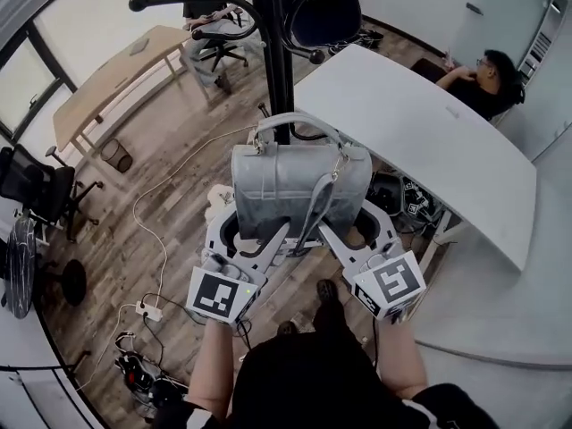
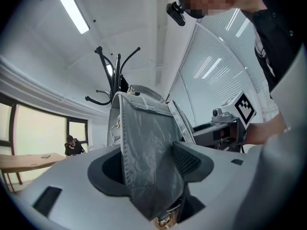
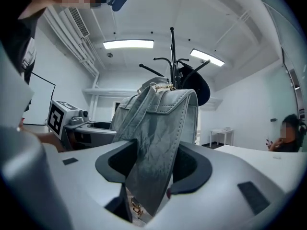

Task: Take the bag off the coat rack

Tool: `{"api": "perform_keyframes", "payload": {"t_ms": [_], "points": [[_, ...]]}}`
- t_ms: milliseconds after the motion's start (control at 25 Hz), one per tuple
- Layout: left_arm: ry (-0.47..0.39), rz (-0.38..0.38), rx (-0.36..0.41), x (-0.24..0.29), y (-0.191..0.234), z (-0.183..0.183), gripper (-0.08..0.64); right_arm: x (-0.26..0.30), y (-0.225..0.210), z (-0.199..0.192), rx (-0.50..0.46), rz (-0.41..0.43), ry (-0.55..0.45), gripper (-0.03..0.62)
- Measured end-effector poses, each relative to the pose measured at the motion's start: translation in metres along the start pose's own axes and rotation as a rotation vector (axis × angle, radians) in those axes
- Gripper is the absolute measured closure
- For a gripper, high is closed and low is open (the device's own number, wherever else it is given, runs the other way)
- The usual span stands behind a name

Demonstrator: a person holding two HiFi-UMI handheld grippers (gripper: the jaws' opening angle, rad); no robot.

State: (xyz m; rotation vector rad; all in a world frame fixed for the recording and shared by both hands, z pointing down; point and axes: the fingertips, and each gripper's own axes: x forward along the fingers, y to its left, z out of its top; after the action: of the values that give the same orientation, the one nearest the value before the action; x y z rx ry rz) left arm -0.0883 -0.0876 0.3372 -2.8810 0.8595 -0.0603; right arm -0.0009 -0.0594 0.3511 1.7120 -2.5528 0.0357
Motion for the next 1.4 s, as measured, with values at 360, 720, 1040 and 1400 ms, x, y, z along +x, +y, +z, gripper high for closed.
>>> {"api": "perform_keyframes", "payload": {"t_ms": [360,720,1040,1400], "points": [[0.076,-0.119,-0.076,-0.022,-0.018,-0.034,0.275,-0.023,0.025,-0.034,0.079,-0.116,0.101,0.368],[0.128,-0.167,-0.125,-0.056,-0.048,-0.062,0.276,-0.055,0.058,-0.066,0.091,-0.162,0.147,0.370],[0.145,-0.174,-0.143,-0.058,-0.056,-0.064,0.276,-0.063,0.059,-0.069,0.104,-0.174,0.181,0.373],[0.158,-0.174,-0.160,-0.062,-0.062,-0.067,0.276,-0.069,0.061,-0.072,0.094,-0.167,0.199,0.373]]}}
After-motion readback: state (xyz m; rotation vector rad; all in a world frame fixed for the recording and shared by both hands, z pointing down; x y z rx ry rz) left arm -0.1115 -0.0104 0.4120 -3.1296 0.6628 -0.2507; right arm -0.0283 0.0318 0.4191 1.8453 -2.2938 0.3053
